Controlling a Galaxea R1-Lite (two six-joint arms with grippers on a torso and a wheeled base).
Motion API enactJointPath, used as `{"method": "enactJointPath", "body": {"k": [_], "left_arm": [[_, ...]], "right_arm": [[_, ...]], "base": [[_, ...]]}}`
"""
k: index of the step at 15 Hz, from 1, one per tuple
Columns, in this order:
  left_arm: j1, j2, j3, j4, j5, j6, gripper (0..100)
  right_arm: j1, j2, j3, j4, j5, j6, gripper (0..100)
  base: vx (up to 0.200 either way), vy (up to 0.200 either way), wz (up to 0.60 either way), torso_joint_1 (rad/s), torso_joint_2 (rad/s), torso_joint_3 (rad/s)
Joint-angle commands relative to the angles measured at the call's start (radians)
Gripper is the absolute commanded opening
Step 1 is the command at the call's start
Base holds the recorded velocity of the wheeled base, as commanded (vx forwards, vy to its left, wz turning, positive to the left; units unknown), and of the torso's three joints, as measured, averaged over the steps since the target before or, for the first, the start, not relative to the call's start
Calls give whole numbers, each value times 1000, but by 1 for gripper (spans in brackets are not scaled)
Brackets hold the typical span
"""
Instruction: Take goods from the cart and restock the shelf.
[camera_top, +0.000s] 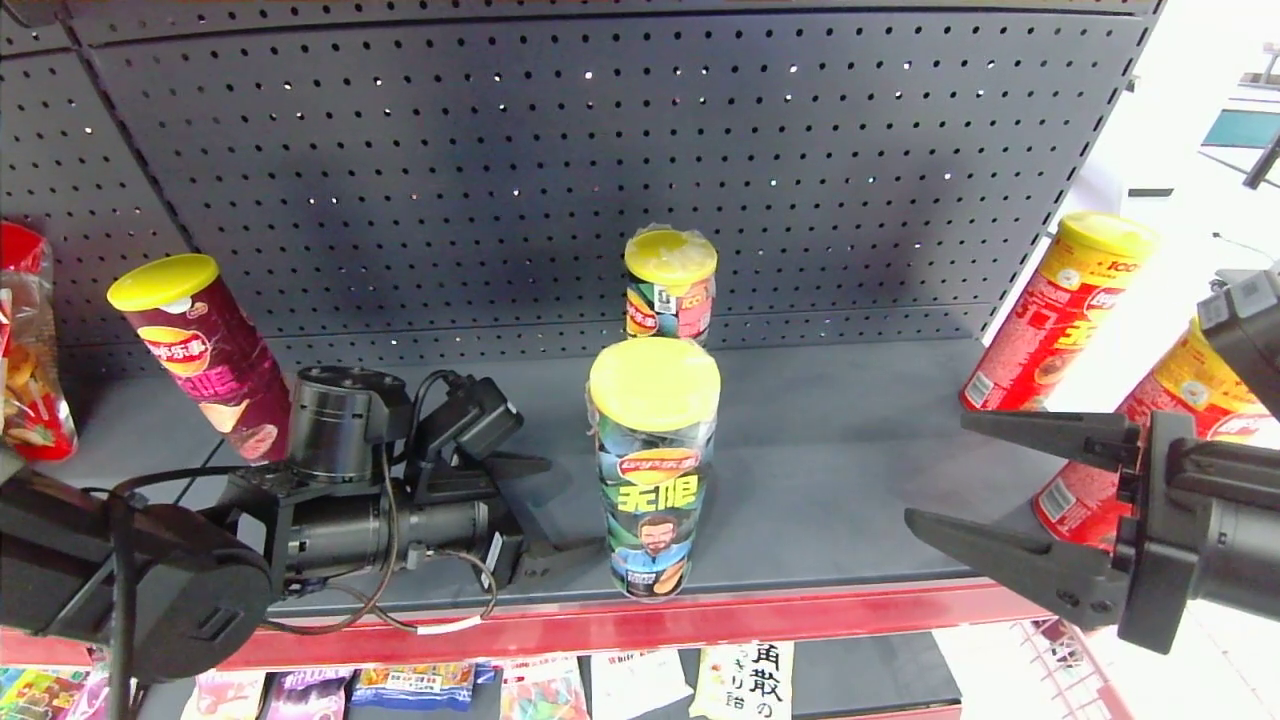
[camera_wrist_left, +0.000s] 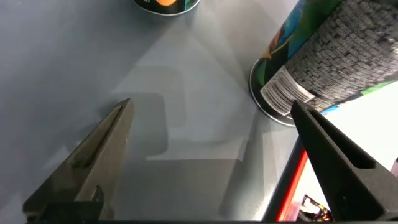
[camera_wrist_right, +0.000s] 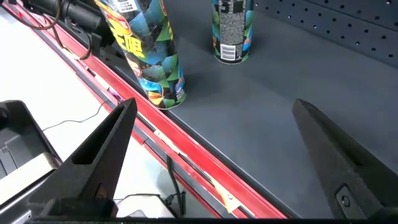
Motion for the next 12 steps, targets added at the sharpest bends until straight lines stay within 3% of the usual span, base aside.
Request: {"method": "enactJointPath", "body": {"k": [1, 6, 7, 9, 12], "left_arm": [[-1, 9, -10, -1, 0, 0, 100], [2, 1, -11, -2, 12, -3, 100], [18, -46, -2, -1, 55, -7, 100], [74, -173, 44, 6, 100, -26, 100], [213, -425, 187, 62, 123, -35, 100]], "right_arm": [[0, 3, 0, 0, 1, 0, 100], [-14, 0, 20, 0, 1, -2, 100], [-15, -24, 48, 1, -1, -2, 100], [-26, -96, 121, 4, -9, -3, 100], [-63, -271, 258, 21, -101, -5, 100]], "base": [[0, 0, 0, 0, 0, 0], [0, 0, 0, 0, 0, 0], [0, 0, 0, 0, 0, 0], [0, 0, 0, 0, 0, 0], [0, 0, 0, 0, 0, 0]]}}
